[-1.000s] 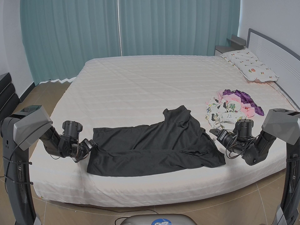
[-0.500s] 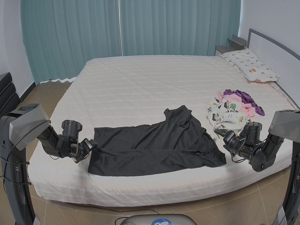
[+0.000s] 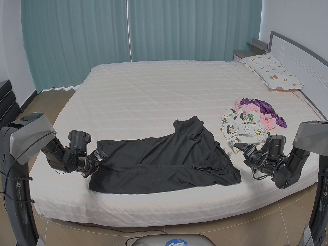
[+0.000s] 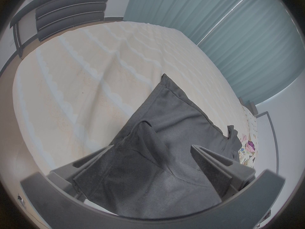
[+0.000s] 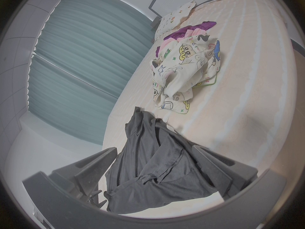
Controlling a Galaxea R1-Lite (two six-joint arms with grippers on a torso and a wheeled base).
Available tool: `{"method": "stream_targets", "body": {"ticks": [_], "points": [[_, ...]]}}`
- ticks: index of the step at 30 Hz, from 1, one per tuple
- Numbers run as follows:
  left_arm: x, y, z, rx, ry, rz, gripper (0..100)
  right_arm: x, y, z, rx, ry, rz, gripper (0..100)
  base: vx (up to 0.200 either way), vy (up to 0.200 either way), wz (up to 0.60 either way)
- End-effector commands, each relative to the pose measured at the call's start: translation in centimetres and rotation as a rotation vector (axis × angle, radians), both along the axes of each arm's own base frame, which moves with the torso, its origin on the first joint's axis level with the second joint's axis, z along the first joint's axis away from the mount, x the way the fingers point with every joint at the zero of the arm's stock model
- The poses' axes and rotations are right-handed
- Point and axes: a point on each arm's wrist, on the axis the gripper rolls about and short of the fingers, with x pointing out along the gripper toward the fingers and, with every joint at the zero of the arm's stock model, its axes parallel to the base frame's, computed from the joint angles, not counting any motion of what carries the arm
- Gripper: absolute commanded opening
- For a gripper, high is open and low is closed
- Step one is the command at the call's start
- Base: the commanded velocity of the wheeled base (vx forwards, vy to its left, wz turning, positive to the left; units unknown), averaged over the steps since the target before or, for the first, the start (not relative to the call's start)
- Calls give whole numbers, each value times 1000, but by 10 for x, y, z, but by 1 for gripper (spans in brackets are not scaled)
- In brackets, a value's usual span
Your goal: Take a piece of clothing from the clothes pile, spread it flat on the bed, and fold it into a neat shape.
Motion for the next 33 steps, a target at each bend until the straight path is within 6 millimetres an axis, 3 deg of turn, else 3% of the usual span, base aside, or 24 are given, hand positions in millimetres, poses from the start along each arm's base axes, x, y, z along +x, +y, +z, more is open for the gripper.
{"method": "stream_targets", "body": {"ticks": [1,10,17,22,24,33], "points": [[0,3,6,-7,-29,10,100,0,1,-1,-3,3,3,100,200,0,0],[3,2,7,-9,-38,11,100,-2,6,-6,-10,18,17,100,200,0,0],[8,3,12,-7,-63,18,100,-3,6,-7,-11,21,19,100,0,0,0],[17,6,18,4,-95,22,100,-3,10,-5,-12,15,30,100,0,0,0],[30,11,26,14,-143,27,100,-1,11,-3,-18,3,33,100,0,0,0],[68,21,-6,123,-124,-27,100,3,16,-10,-47,10,58,100,0,0,0]]}}
